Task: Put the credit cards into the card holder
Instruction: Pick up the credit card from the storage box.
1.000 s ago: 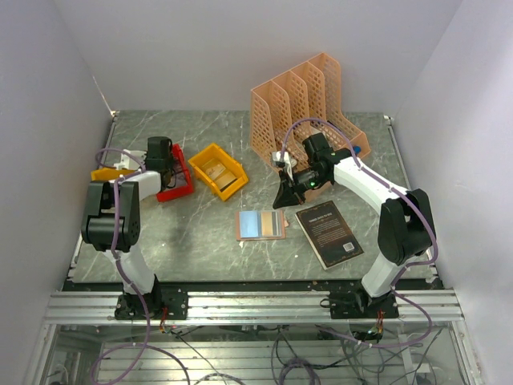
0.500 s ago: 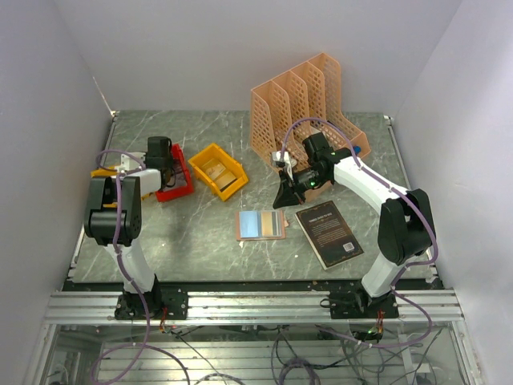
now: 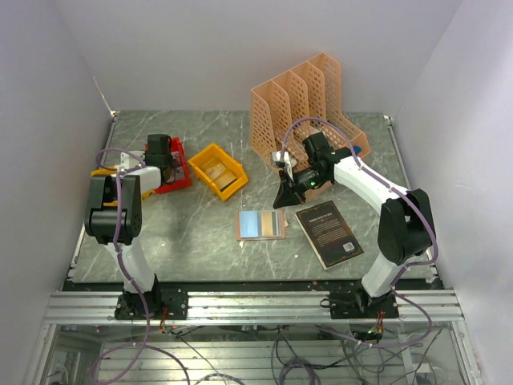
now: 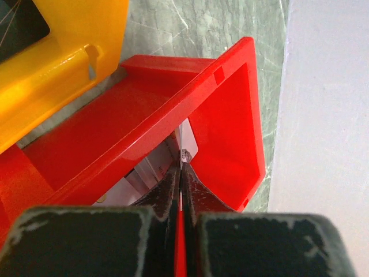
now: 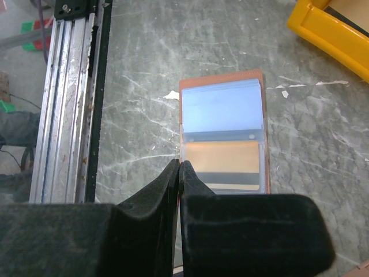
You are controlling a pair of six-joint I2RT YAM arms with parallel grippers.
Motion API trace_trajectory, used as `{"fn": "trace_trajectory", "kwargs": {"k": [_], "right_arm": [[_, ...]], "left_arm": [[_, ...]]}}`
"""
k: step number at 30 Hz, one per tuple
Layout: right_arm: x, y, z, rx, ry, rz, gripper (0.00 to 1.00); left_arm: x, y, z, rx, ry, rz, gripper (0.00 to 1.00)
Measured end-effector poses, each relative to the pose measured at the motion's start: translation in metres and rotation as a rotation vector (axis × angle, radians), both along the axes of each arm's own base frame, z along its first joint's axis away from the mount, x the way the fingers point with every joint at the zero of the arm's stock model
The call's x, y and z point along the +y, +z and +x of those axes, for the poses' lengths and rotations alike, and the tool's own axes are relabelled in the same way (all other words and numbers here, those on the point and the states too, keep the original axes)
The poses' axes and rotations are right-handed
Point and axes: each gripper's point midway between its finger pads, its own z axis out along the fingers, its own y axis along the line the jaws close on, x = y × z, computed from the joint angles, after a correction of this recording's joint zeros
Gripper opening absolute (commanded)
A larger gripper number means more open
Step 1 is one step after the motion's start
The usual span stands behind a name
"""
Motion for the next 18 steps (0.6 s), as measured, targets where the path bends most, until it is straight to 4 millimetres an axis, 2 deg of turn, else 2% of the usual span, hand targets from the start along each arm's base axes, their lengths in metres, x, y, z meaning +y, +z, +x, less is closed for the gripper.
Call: {"fn": "trace_trajectory", "kwargs": {"k": [3,7,13,18], "right_arm": [[0.000,0.000,0.000,0.001,0.000,-0.001,0.03],[-0.001,0.000,-0.001,0.002,0.003,-0.002,0.03],[-0.001,0.000,-0.001,0.004,0.003,-0.003,0.03],[-0.001,-0.001,-0.002,0.006,0.003,-0.004,0.03]], "left_arm": [[0.000,0.000,0.000,0.002,-0.002,0.003,0.07],[0.000,0.010,-0.001,-0.012,-0.007,0.008,0.07],[0.001,0.048,-0.011,-0.087,-0.017,0.008,0.07],[-0.002,0.071,-0.027,-0.134,-0.043,0.009,0.07]]}}
